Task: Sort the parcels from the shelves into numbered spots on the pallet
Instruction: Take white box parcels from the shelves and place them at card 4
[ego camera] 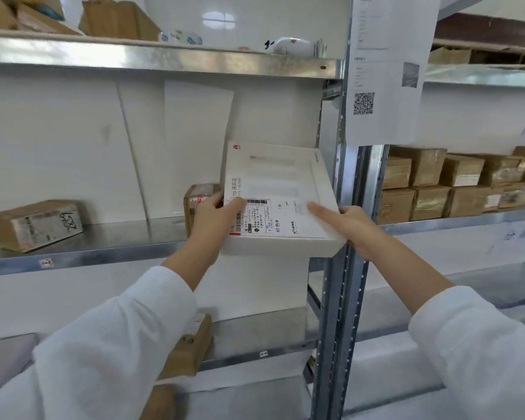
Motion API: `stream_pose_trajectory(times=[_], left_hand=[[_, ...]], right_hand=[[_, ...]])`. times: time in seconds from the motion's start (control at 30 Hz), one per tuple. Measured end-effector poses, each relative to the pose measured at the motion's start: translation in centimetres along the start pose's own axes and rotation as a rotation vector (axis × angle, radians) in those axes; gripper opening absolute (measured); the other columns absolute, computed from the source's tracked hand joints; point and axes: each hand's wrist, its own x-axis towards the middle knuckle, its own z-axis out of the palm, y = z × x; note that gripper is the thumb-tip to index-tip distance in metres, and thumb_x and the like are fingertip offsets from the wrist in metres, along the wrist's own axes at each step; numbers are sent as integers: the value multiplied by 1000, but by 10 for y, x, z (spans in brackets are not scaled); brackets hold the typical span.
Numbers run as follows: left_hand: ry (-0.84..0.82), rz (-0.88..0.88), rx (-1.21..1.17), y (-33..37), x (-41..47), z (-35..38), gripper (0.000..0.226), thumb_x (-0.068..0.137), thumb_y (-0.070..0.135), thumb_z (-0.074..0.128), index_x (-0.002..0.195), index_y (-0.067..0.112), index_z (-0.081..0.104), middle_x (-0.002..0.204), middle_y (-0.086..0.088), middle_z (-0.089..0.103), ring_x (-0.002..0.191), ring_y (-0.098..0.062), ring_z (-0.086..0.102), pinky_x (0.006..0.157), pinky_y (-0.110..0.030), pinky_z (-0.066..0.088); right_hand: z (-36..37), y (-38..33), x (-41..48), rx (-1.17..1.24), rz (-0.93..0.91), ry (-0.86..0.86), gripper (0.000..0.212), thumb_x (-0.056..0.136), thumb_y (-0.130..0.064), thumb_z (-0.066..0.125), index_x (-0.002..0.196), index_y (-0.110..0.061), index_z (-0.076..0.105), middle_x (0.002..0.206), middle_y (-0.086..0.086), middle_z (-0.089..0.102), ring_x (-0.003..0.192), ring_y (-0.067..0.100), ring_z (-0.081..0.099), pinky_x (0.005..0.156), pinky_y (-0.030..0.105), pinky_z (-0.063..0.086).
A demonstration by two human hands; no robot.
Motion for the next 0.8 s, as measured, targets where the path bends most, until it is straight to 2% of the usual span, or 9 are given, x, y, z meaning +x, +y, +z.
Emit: stream_pose_trajectory(times=[0.1,0.2,0.27,0.37,0.43,0.57,0.63,0.7,0.8], left_hand=[[36,38,-7,12,-15,-30,17,88,20,62,103,23,70,93,7,74,84,-13,71,71,-28,57],[104,93,-51,21,-35,-73,18,90,20,62,105,25,70,92,6,75,80,-11,71,62,-20,56],[153,127,-78,27,-52,-110,18,90,20,63,104,28,71,90,8,75,79,-10,71,60,-21,57],[257,149,-106,31,-81,-180,18,90,17,64,98,31,70,88,11,74,75,-4,70,61,-21,57],[345,152,-87,31,-106,-235,18,90,17,64,98,31,71,87,12,74,72,-4,70,58,-21,56],[491,140,7,25,-170,-346,22,92,17,62,99,36,69,91,13,74,76,-5,71,65,-24,59],[573,114,57,19,-206,-399,23,92,15,62,106,33,68,97,9,74,83,-8,72,71,-26,59],[653,88,90,11,-243,-448,25,91,15,63,111,30,68,101,6,74,87,-12,72,74,-29,59],[792,28,89,-2,-301,-513,23,91,14,63,108,28,68,101,3,75,84,-14,73,67,-28,57]], right_hand=[[15,-25,-19,-32,-107,-37,44,68,-58,75,94,-24,64,97,-4,70,90,15,66,78,28,54],[45,-48,-42,-57,-189,-103,36,70,-57,74,90,-29,66,98,-6,72,93,15,67,87,31,53],[79,-59,-57,-35,-235,-137,35,75,-54,72,94,-27,66,97,-7,72,93,14,67,89,33,53],[155,-66,-81,82,-258,-214,41,80,-53,69,110,-26,65,105,-8,72,102,15,66,93,40,52],[218,-70,-103,154,-257,-288,44,80,-53,68,117,-29,63,109,-11,70,106,14,64,95,40,51],[340,-76,-157,220,-227,-458,28,82,-47,69,102,-30,63,109,-7,69,105,16,64,98,45,49],[394,-79,-185,221,-230,-571,35,81,-49,70,109,-29,62,111,-8,69,106,15,64,97,46,49],[446,-83,-215,219,-243,-690,51,76,-53,72,119,-28,61,113,-9,69,107,15,63,97,47,49],[523,-91,-266,218,-271,-868,57,74,-54,73,124,-30,59,116,-10,68,109,16,63,96,43,50]])
